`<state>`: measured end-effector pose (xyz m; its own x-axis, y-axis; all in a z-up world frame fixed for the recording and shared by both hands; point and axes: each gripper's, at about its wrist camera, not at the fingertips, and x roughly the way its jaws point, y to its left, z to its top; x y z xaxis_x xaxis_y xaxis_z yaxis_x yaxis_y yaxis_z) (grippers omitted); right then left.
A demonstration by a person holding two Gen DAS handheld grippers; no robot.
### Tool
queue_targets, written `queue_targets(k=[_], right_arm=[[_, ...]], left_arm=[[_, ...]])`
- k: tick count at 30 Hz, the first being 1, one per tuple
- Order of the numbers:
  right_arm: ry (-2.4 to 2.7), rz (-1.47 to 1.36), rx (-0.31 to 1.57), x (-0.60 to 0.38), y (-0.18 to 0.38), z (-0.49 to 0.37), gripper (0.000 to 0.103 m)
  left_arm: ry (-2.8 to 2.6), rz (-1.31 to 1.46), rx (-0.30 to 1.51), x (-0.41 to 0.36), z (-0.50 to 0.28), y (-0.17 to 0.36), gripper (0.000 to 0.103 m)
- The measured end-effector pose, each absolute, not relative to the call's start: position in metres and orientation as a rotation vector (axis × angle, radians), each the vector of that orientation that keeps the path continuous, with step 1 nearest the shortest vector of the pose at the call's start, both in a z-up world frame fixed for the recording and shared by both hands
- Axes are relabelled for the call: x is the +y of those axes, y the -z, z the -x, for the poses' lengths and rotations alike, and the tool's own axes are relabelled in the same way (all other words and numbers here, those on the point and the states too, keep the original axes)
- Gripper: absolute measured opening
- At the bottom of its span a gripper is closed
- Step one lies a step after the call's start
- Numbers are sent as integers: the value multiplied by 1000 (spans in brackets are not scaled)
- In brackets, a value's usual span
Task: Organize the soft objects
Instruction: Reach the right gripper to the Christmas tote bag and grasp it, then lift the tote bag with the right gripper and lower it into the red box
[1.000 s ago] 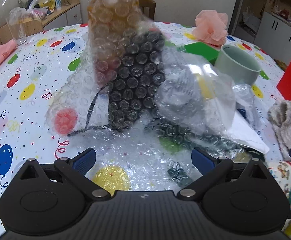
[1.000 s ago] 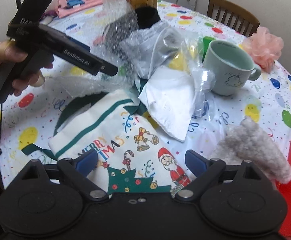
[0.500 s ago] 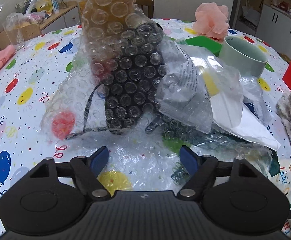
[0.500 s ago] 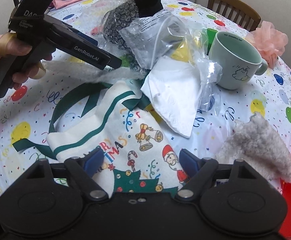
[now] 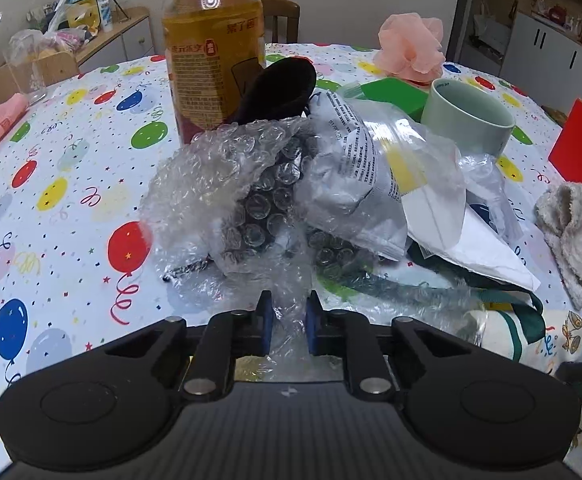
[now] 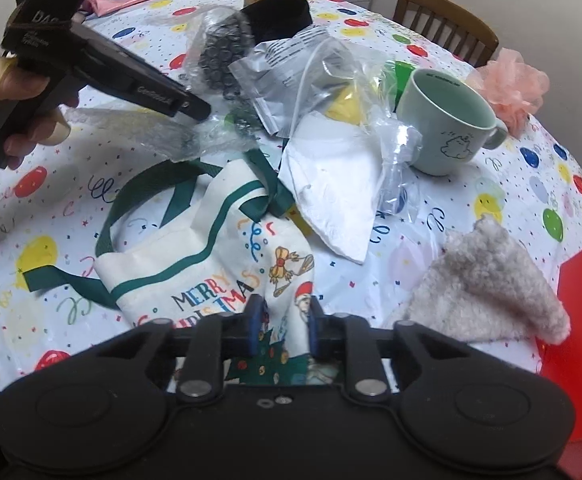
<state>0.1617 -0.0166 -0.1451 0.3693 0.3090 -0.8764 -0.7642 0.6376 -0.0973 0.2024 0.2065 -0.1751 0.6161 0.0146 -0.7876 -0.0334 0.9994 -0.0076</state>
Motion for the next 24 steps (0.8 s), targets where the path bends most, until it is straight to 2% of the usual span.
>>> queue_targets(k=[11,24], right_arm=[[-705,343,996,-54,107,-150,8],[-592,50,871,-109,28,-141,6]], left_arm=[[6,35,887,211,-179,156,12],[131,57,864,197,-162,99,12]])
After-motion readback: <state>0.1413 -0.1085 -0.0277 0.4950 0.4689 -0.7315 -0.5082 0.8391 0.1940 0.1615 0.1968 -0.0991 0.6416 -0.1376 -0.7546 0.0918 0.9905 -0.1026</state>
